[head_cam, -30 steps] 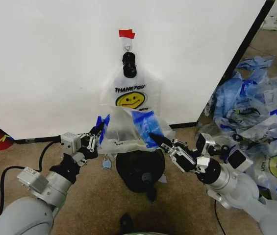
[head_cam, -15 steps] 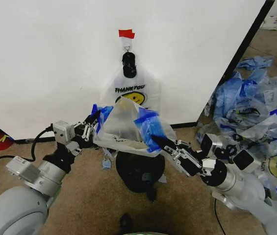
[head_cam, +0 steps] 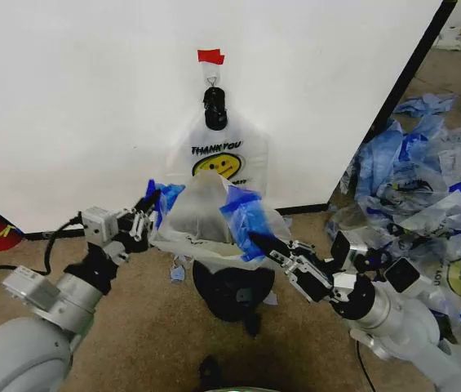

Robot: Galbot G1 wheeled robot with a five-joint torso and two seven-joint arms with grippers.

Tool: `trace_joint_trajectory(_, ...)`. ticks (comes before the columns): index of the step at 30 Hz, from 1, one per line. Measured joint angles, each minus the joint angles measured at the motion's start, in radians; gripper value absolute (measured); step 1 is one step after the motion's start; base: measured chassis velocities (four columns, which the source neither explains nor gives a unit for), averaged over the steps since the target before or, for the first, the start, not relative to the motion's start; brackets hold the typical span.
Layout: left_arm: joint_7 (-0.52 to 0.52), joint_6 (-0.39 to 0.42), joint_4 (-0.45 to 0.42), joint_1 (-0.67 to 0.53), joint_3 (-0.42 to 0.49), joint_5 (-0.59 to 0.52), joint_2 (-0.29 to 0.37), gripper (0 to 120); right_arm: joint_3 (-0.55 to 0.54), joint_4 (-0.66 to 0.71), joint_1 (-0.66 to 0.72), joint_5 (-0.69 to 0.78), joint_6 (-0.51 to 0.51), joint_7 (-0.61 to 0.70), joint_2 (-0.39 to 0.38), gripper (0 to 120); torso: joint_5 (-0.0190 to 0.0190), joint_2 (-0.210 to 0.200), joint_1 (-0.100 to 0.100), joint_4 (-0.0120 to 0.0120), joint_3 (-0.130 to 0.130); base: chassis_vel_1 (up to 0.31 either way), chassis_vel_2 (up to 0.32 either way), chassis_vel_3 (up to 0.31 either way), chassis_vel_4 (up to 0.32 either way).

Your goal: Pick up the garbage bag from the wall and place it over the trash bin.

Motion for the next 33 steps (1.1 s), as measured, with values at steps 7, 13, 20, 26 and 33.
trace_joint_trajectory(7,0.004,-0.016,0.000,-0.075,0.136,0.055,-0.025,0,-0.054,-0.121,0.056,-0.023,0.027,-0.005,0.051,0,-0.0003,0.000,0.000,0.0000,0.000,0.000,0.000,0.000,0.000)
trace_joint_trajectory(13,-0.015,-0.022,0.000,-0.202,0.277,0.073,-0.031,0,-0.103,-0.222,0.125,-0.032,0.059,-0.004,0.098,0,0.0001,0.000,0.000,-0.0001,0.000,0.000,0.000,0.000,0.000)
trace_joint_trajectory(20,-0.023,-0.049,0.053,-0.237,0.390,0.130,-0.056,0,-0.120,-0.282,0.154,-0.039,0.074,0.005,0.112,0,-0.0002,0.000,0.000,-0.0001,0.000,0.000,0.000,0.000,0.000)
trace_joint_trajectory(26,-0.037,-0.065,0.087,-0.272,0.437,0.142,-0.057,0,-0.135,-0.310,0.183,-0.030,0.083,0.022,0.110,0,-0.0002,0.000,0.000,-0.0001,0.000,0.000,0.000,0.000,0.000)
trace_joint_trajectory(33,-0.053,-0.070,0.106,-0.251,0.443,0.177,-0.067,0,-0.142,-0.346,0.176,-0.035,0.103,0.042,0.104,0,0.0000,0.000,0.000,0.0000,0.000,0.000,0.000,0.000,0.000)
